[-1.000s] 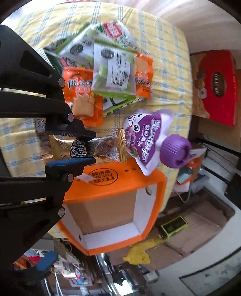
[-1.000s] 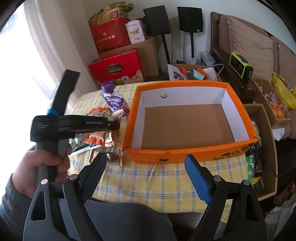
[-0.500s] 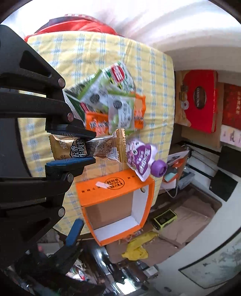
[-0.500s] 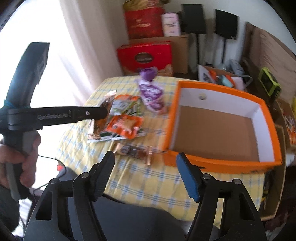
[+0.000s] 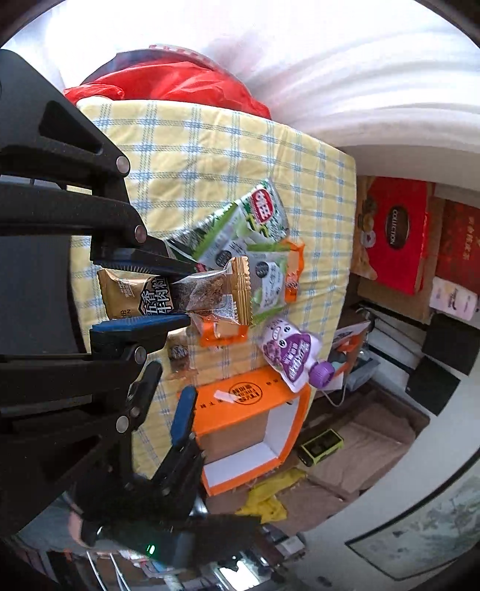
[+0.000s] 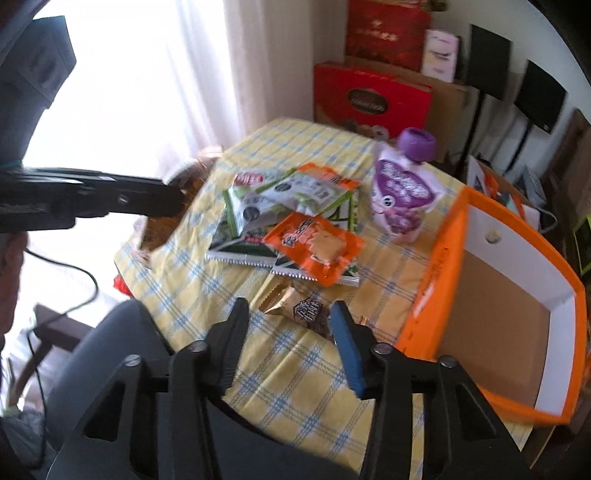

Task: Organize objects
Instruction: 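Grasp another brown jerky packet with the right gripper while the left gripper holds its packet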

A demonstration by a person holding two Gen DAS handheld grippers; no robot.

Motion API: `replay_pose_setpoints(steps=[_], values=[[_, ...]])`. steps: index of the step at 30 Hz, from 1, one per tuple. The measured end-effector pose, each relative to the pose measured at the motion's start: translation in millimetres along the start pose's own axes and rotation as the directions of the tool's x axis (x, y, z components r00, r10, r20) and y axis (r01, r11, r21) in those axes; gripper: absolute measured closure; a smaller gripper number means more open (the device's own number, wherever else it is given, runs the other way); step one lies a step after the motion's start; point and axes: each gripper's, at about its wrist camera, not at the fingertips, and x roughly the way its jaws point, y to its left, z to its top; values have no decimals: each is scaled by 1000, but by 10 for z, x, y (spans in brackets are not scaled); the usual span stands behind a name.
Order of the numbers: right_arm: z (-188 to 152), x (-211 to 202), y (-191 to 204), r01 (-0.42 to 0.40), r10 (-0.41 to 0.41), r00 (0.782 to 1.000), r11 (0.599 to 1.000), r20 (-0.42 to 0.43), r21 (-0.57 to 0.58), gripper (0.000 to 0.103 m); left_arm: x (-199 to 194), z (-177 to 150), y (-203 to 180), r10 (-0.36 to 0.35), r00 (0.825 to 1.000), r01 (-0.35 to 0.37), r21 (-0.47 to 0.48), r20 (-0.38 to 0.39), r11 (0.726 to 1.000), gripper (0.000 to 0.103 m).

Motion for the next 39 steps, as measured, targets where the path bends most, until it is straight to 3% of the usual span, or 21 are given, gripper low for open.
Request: replay_pose_setpoints(steps=[12,18,27,32,39], values=[[118,377,57,9,-32,994,977,-106,-211,63,28,-143,155,-9,1000,9,-28,-14,1000,84],[80,461,33,-29,-17,985,966,-171,-259,64,-25,-166,204,-16,1000,15,-34,-4,999,84],[89,686,87,18,-88,975,947,-206,-319,62,53,-200,180,-38,999,37,-37,-23,999,84],[111,789,98,-6,-69,971,950,-230,-312,69,93,-209,174,-38,999,37,-37,-33,999,84],[108,756,8,-28,-4,979,988,-205,-151,75,92,-214,193,-38,999,37,-45,-28,998,84]])
